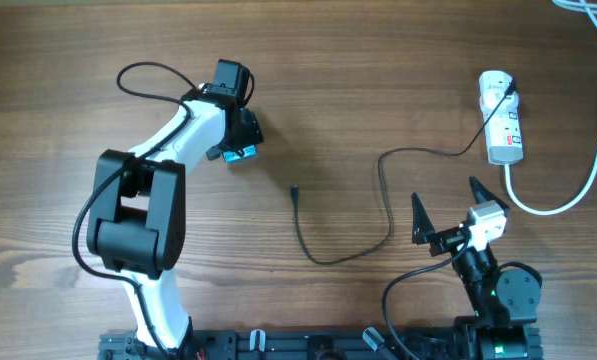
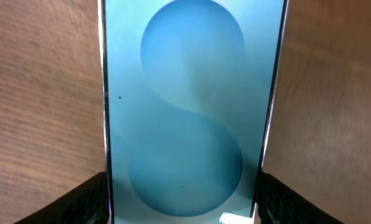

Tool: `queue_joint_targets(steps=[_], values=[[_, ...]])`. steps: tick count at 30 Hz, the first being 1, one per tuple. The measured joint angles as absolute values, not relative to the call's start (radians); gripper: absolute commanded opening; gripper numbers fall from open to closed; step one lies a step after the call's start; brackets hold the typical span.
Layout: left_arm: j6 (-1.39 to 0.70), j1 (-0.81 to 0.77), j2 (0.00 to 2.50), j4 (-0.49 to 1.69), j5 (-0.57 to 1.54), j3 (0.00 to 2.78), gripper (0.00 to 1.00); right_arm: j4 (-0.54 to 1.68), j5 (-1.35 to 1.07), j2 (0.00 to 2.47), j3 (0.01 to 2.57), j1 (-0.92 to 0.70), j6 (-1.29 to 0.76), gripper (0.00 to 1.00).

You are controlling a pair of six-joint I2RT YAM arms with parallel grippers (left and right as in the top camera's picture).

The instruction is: Plug charger to phone and switch on socket

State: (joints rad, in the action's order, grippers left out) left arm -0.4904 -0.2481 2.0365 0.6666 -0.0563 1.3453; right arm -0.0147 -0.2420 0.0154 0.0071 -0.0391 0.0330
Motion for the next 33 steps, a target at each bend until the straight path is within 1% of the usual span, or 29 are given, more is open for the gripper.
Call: queue_joint_targets(steps=[2, 5, 6, 7, 13, 14, 15, 16, 23, 24, 27, 28, 33], values=[[-0.472, -0.249, 2.034, 0.689, -0.037, 1.346, 0.84, -0.015, -0.242, 0.015, 0.007, -0.039, 0.033, 1.00], [-0.449, -0.249, 2.034, 0.692, -0.022, 1.351, 0.90, -0.015, -0.242, 0.015, 0.007, -0.039, 0.033, 1.00], [-0.445, -0.249, 2.034, 0.694, -0.017, 1.354, 0.97, -0.015, -0.242, 0.015, 0.007, -0.039, 0.033, 1.00], [-0.442, -0.247, 2.035, 0.697, -0.007, 1.359, 1.00, -0.015, -0.242, 0.015, 0.007, -0.039, 0.033, 1.00], [-0.438, -0.237, 2.039, 0.674, 0.010, 1.368, 1.00, -0.015, -0.242, 0.015, 0.007, -0.039, 0.033, 1.00], [-0.437, -0.237, 2.039, 0.674, 0.010, 1.368, 0.96, -0.015, -0.242, 0.015, 0.007, -0.039, 0.033, 1.00], [-0.435, -0.237, 2.039, 0.686, 0.010, 1.370, 0.89, -0.015, -0.242, 0.015, 0.007, -0.039, 0.033, 1.00], [-0.431, -0.237, 2.039, 0.712, 0.009, 1.371, 0.85, -0.015, -0.242, 0.015, 0.007, -0.039, 0.033, 1.00], [-0.420, -0.237, 2.043, 0.870, 0.010, 1.375, 0.79, -0.015, -0.242, 0.015, 0.007, -0.039, 0.033, 1.00], [-0.413, -0.237, 2.044, 0.885, 0.012, 1.375, 0.80, -0.015, -0.242, 0.015, 0.007, -0.039, 0.033, 1.00], [-0.383, -0.237, 2.046, 0.941, 0.025, 1.375, 0.91, -0.015, -0.242, 0.015, 0.007, -0.039, 0.033, 1.00], [-0.378, -0.237, 2.046, 0.953, 0.028, 1.375, 1.00, -0.015, -0.242, 0.015, 0.007, -0.039, 0.033, 1.00], [-0.363, -0.237, 2.048, 0.922, 0.026, 1.376, 1.00, -0.015, -0.242, 0.015, 0.007, -0.039, 0.033, 1.00]])
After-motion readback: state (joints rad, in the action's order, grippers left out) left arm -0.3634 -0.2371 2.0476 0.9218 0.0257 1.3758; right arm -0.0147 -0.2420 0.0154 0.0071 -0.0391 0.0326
